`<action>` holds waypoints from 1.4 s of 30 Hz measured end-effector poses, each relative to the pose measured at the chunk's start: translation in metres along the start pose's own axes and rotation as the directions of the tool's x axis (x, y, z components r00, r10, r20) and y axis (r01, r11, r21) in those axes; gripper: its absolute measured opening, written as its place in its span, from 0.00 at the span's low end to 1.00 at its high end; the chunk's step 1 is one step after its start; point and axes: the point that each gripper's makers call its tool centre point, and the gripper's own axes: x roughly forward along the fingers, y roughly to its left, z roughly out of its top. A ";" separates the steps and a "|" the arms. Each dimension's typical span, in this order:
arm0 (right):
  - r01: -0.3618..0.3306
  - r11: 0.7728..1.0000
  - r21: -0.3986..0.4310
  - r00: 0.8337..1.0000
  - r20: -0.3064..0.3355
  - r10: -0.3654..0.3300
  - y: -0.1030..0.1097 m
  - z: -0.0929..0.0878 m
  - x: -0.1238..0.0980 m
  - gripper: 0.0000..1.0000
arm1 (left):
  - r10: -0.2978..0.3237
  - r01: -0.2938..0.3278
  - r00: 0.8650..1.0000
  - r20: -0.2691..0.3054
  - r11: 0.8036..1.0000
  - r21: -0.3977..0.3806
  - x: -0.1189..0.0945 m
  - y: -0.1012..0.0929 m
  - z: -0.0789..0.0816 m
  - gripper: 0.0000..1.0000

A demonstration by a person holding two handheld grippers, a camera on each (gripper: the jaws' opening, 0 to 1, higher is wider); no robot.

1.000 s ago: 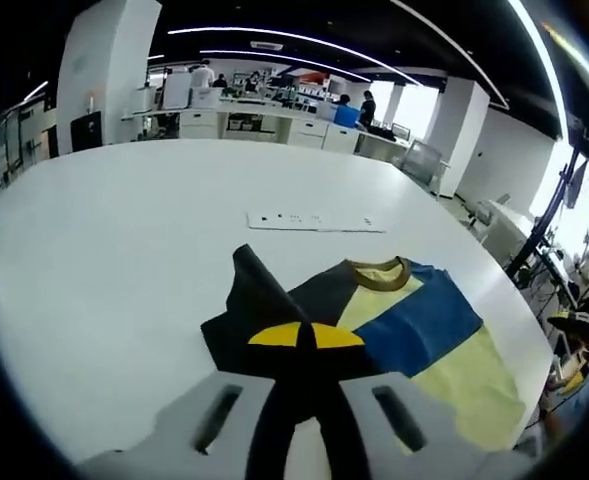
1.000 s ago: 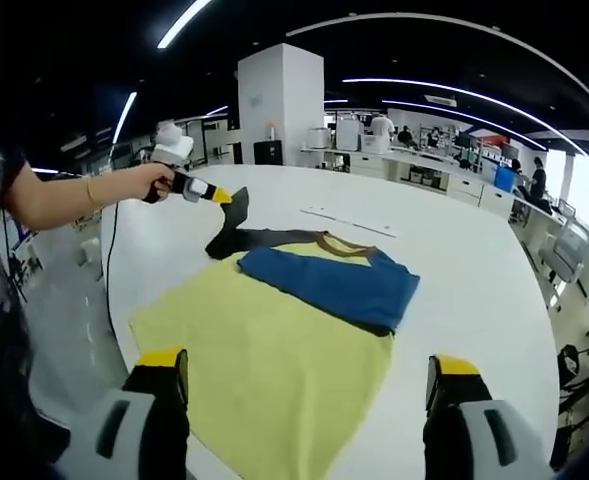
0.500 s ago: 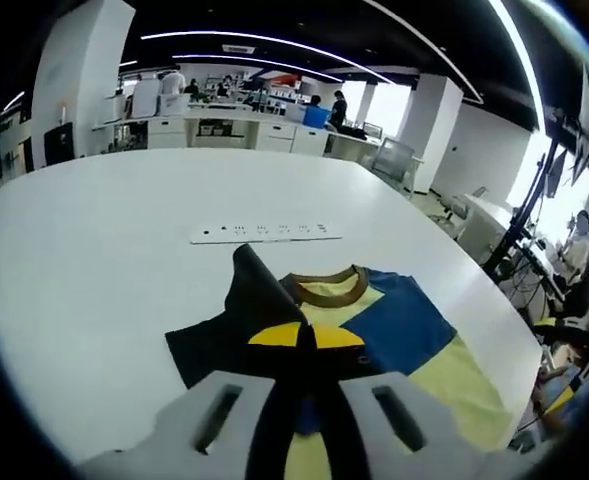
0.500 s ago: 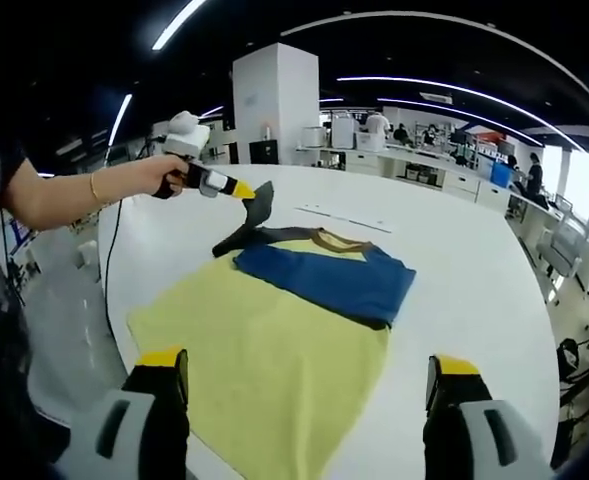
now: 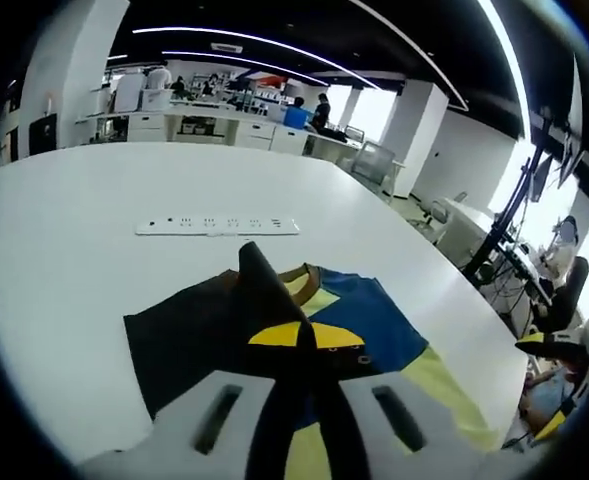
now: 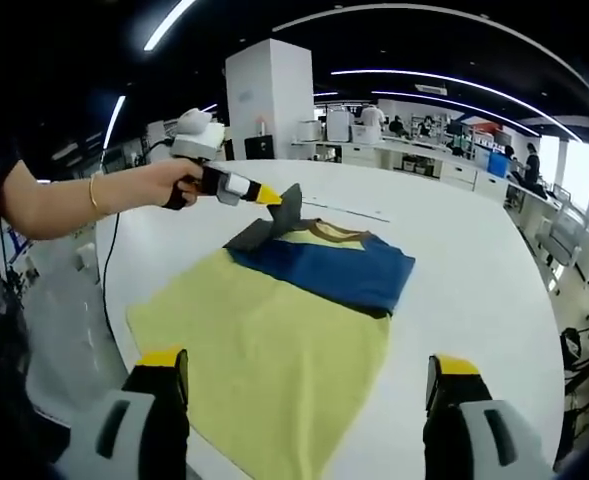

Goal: Fold the garment on the visible template until the final outline fits inside the template.

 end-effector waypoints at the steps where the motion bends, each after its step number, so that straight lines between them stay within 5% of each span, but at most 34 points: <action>1: 0.000 1.000 -0.002 1.000 -0.004 0.000 0.000 -0.001 0.000 1.00 | -0.003 0.003 1.000 -0.001 1.000 0.003 0.001 -0.003 -0.001 0.00; 18: -0.016 1.000 0.001 0.999 -0.039 0.016 0.005 -0.008 0.005 0.99 | -0.121 0.127 0.991 -0.061 0.987 0.098 0.010 -0.051 -0.042 0.00; 29: -0.012 1.000 0.006 0.999 -0.051 0.012 0.003 -0.012 0.005 0.99 | -0.152 0.166 0.980 -0.126 0.980 0.112 0.017 -0.062 -0.065 0.00; 36: -0.009 1.000 0.010 0.998 -0.057 0.009 0.002 -0.013 0.006 0.99 | -0.146 0.170 0.976 -0.159 0.974 0.153 0.015 -0.061 -0.078 0.27; 42: -0.009 1.000 0.030 0.998 -0.054 0.011 0.002 -0.011 0.008 0.97 | -0.102 0.118 0.991 -0.082 0.968 0.220 0.007 -0.050 -0.063 0.67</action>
